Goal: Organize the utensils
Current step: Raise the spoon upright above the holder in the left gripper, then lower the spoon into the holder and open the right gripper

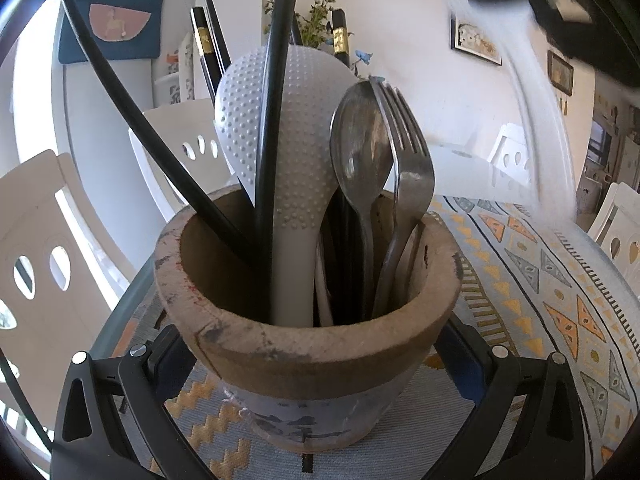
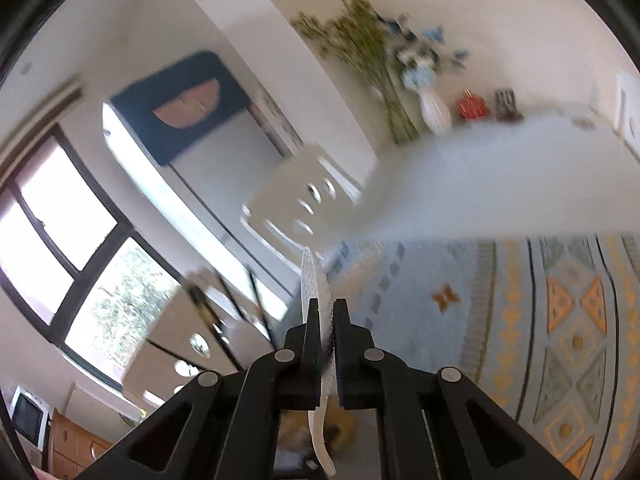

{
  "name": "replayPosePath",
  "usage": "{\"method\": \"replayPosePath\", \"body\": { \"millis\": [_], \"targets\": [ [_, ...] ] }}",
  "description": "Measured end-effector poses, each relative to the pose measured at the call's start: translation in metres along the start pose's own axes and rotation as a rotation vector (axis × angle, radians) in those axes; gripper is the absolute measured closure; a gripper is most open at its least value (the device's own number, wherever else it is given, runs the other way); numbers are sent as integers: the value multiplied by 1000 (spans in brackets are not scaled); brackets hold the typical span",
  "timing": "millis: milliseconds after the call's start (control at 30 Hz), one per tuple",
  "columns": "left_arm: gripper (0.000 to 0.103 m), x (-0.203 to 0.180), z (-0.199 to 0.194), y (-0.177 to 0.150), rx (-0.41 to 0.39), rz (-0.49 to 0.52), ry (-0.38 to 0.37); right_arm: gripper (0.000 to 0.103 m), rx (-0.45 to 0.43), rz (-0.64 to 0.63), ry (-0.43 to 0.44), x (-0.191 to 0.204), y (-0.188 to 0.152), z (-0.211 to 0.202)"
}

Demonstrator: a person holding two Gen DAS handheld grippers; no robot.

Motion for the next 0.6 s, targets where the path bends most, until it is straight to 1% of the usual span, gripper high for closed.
{"method": "replayPosePath", "body": {
  "millis": [133, 267, 367, 467, 600],
  "targets": [
    [0, 1, -2, -1, -3, -3, -4, 98, -73, -86, 91, 40, 23, -7],
    [0, 3, -4, -1, -13, -8, -9, 98, -109, -213, 142, 77, 26, -4],
    [0, 6, -8, -1, -27, -13, -12, 98, -105, -277, 170, 96, 18, 3],
    [0, 9, -12, -1, -43, -18, -16, 98, -97, -298, 214, 105, 9, 9],
    [0, 11, -15, 0, -52, -25, -18, 98, -81, -320, 214, 107, 0, 18]
  ]
}}
Point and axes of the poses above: each gripper's, at about its wrist camera, not at the fingertips, and z roughly the way its jaws point, x to its left, y to its top, the point moved 4 cm from there along z, roughly the way its jaws point, and after that the axes turned 6 degrees about -x, right-handed, at the moved point
